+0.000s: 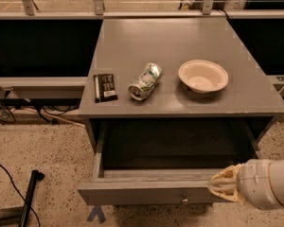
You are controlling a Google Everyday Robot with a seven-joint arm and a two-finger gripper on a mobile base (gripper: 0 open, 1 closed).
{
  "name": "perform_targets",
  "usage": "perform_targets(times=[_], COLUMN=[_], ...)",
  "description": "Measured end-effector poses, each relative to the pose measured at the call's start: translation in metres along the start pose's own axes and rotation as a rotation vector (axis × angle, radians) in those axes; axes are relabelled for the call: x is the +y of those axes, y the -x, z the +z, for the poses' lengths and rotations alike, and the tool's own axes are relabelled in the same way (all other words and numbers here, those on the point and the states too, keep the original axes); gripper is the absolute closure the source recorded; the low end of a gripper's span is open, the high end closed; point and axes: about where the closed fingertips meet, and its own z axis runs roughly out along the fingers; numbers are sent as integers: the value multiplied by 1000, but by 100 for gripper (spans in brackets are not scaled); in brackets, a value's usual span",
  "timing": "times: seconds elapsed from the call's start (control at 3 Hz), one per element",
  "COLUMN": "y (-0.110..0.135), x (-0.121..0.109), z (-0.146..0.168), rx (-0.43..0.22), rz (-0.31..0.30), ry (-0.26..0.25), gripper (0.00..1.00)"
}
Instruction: Close top drawer
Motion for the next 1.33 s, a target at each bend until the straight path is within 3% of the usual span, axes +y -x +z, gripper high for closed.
perform_targets(times=[0.67,1.33], y=[-32,-66], x=[31,25], z=[20,44], rx=[63,134], rz=[20,58], ry=[66,13], gripper=[100,100])
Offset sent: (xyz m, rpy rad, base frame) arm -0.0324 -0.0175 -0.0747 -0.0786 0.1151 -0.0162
